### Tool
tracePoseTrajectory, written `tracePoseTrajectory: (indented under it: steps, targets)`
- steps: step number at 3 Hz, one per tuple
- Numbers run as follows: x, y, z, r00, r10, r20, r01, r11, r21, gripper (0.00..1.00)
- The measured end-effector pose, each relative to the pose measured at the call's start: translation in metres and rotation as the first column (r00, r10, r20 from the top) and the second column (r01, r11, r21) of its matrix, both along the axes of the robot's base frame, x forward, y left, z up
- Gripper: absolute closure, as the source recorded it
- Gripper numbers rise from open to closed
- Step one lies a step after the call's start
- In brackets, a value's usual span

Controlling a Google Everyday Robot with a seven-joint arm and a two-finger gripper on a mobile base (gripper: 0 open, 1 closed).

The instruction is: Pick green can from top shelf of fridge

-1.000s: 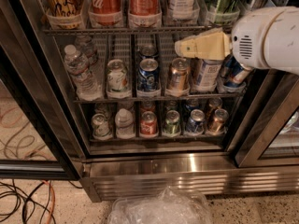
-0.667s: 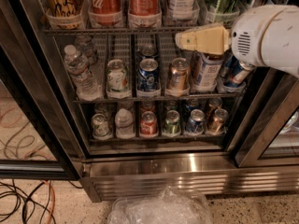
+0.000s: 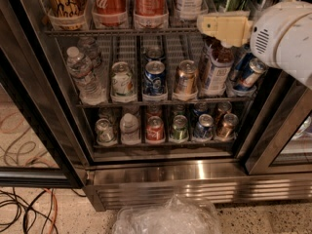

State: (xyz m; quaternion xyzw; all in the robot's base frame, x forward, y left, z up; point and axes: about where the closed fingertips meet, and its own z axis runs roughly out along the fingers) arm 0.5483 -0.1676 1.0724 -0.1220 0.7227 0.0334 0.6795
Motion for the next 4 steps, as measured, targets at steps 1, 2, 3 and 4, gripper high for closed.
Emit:
tracePoseTrajectory:
  steps: [1,2,3,4]
  targets:
    - [-0.001,-0.008,0.003,0.9983,-0.040,0.043,0.039,0.999,0.023,0.23]
    - [0.004,-0.009,0.002,0.9970,-0.048,0.061,0.046,0.998,0.031,0.42]
    - [0.015,-0.004,-0.001,0.9975,-0.033,0.062,0.032,0.999,0.025,0.47]
    - [0.023,-0.007,-0.003,0.9970,-0.036,0.069,0.035,0.999,0.014,0.48]
